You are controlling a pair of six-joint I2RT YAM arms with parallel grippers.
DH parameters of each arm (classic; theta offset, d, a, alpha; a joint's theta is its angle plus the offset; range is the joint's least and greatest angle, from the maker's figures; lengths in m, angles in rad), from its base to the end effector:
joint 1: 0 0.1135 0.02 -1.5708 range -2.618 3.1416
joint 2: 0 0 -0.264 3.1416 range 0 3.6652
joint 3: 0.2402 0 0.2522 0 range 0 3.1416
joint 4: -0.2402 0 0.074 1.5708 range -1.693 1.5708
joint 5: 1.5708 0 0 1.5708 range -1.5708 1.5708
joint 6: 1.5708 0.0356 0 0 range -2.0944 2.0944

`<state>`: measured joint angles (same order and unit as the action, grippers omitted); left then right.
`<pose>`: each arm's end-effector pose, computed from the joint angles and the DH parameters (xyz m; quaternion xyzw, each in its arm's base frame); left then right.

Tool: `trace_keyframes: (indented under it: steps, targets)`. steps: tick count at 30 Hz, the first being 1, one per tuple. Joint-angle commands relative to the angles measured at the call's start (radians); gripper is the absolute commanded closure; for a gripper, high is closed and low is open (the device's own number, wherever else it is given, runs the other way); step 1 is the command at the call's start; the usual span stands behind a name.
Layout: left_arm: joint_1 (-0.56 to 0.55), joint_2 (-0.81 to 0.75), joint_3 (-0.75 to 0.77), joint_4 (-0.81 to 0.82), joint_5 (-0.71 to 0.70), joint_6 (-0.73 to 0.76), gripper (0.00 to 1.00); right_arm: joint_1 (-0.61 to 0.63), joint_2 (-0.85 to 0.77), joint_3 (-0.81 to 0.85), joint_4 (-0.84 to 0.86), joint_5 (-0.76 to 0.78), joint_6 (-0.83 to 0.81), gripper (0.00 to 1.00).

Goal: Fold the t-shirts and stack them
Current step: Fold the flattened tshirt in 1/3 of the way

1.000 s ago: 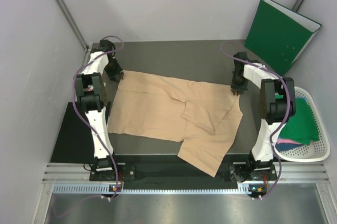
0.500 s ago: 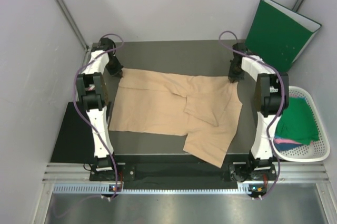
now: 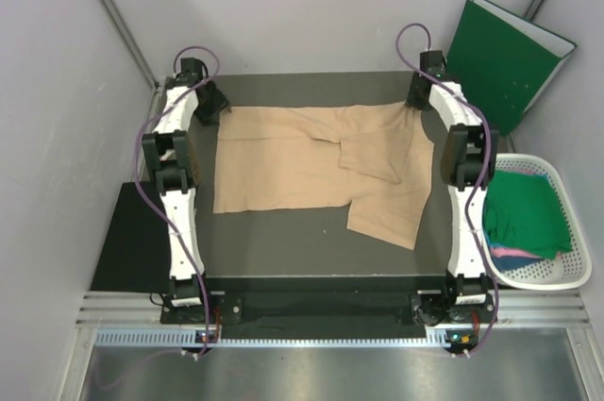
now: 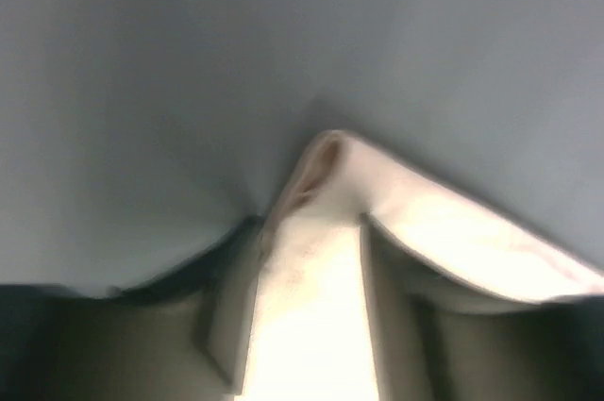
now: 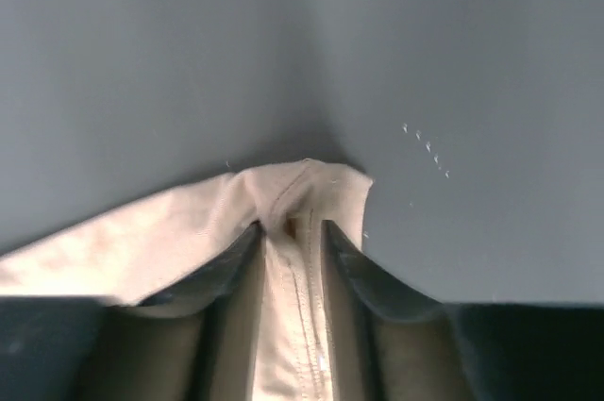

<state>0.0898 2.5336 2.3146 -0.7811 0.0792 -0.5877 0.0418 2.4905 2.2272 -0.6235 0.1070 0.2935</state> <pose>0.5460 0.0463 0.1775 -0.3081 0.9080 -0.1061 0.2632 0.5509 0.0192 0.1829 0.1359 0.9310 0.0062 0.3386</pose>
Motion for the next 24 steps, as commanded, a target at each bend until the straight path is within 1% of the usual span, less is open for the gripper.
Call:
trace_keyframes:
  steps: [1, 2, 3, 4, 5, 7, 8, 9, 10, 11, 12, 13, 14, 15, 16, 17, 18, 20, 21, 23, 24]
  targets:
    - [-0.002, -0.070, -0.018, 0.112, 0.074, 0.000, 0.10, -0.013, -0.164, -0.122, 0.189, -0.032, -0.034, 0.50]
    - [-0.002, -0.143, -0.050, 0.126, 0.070, 0.014, 0.03, -0.013, -0.270, -0.179, 0.253, -0.024, -0.039, 0.32]
    - [-0.005, -0.186, -0.090, 0.143, 0.071, 0.020, 0.02, -0.011, -0.321, -0.266, 0.267, -0.017, -0.039, 0.23]
    - [-0.004, -0.229, -0.168, 0.166, 0.071, 0.023, 0.02, -0.010, -0.365, -0.297, 0.272, -0.012, -0.037, 0.18]
    - [-0.007, -0.310, -0.203, 0.166, 0.071, 0.029, 0.02, -0.010, -0.449, -0.322, 0.251, -0.012, -0.037, 0.13]
    - [-0.005, -0.383, -0.300, 0.160, 0.076, 0.035, 0.02, -0.008, -0.524, -0.379, 0.197, -0.006, -0.025, 0.09]
    - [-0.005, -0.448, -0.334, 0.143, 0.082, 0.038, 0.02, -0.008, -0.601, -0.403, 0.142, -0.013, -0.024, 0.09]
    - [-0.004, -0.484, -0.374, 0.138, 0.093, 0.038, 0.02, -0.007, -0.642, -0.466, 0.115, -0.020, -0.005, 0.09]
    - [-0.004, -0.518, -0.464, 0.140, 0.099, 0.038, 0.02, -0.006, -0.685, -0.504, 0.090, -0.026, 0.002, 0.09]
    - [-0.005, -0.586, -0.512, 0.131, 0.096, 0.043, 0.02, -0.008, -0.768, -0.549, 0.052, -0.030, 0.012, 0.10]
    - [-0.002, -0.622, -0.562, 0.125, 0.094, 0.045, 0.02, -0.007, -0.813, -0.649, 0.035, -0.050, 0.036, 0.11]
    - [-0.001, -0.653, -0.657, 0.117, 0.102, 0.046, 0.02, -0.010, -0.858, -0.703, 0.021, -0.061, 0.045, 0.11]
    - [0.001, -0.712, -0.706, 0.109, 0.112, 0.037, 0.03, -0.010, -0.942, -0.760, 0.002, -0.070, 0.059, 0.13]
    - [0.010, -0.742, -0.762, 0.124, 0.128, 0.026, 0.04, -0.010, -0.982, -0.878, -0.002, -0.102, 0.079, 0.13]
    - [0.011, -0.771, -0.882, 0.144, 0.175, 0.020, 0.05, -0.010, -1.019, -0.937, -0.008, -0.133, 0.084, 0.14]
    - [0.013, -0.823, -0.938, 0.157, 0.192, 0.012, 0.06, -0.008, -1.082, -0.989, -0.030, -0.160, 0.088, 0.15]
    - [0.016, -0.849, -1.028, 0.167, 0.205, 0.009, 0.06, -0.008, -1.113, -1.083, -0.044, -0.171, 0.107, 0.15]
    - [0.016, -0.915, -1.101, 0.155, 0.206, 0.014, 0.06, -0.008, -1.195, -1.170, -0.083, -0.217, 0.125, 0.17]
    - [0.016, -0.940, -1.165, 0.155, 0.205, 0.015, 0.07, -0.010, -1.225, -1.248, -0.093, -0.230, 0.151, 0.18]
    - [0.018, -1.001, -1.218, 0.149, 0.197, 0.019, 0.06, -0.010, -1.303, -1.323, -0.114, -0.259, 0.180, 0.20]
    - [0.021, -1.016, -1.256, 0.148, 0.197, 0.020, 0.07, -0.010, -1.326, -1.389, -0.122, -0.269, 0.208, 0.21]
